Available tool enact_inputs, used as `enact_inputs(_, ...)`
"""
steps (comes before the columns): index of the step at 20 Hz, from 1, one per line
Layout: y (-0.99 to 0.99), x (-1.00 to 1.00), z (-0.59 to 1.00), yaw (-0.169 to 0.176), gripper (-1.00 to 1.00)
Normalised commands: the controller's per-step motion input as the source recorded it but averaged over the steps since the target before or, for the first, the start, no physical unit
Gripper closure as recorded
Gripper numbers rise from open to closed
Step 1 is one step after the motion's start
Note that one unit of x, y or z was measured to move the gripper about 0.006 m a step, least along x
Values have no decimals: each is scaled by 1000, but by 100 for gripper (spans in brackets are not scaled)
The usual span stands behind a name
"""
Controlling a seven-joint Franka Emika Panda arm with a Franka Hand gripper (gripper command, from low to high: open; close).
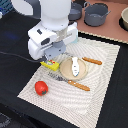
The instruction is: Interact with the objects in diverse but meaningful ways.
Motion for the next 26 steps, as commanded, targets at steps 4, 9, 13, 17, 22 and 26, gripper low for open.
enact_inputs(4,-129,-204,0,135,-100)
enact_inputs(9,-327,-135,-101,51,-100)
enact_inputs(13,-374,-235,-234,12,-100)
enact_inputs(17,-322,-208,-134,-54,-100)
enact_inputs(22,-221,-192,-119,-73,-100)
enact_inputs(26,-59,-119,-112,-51,-100)
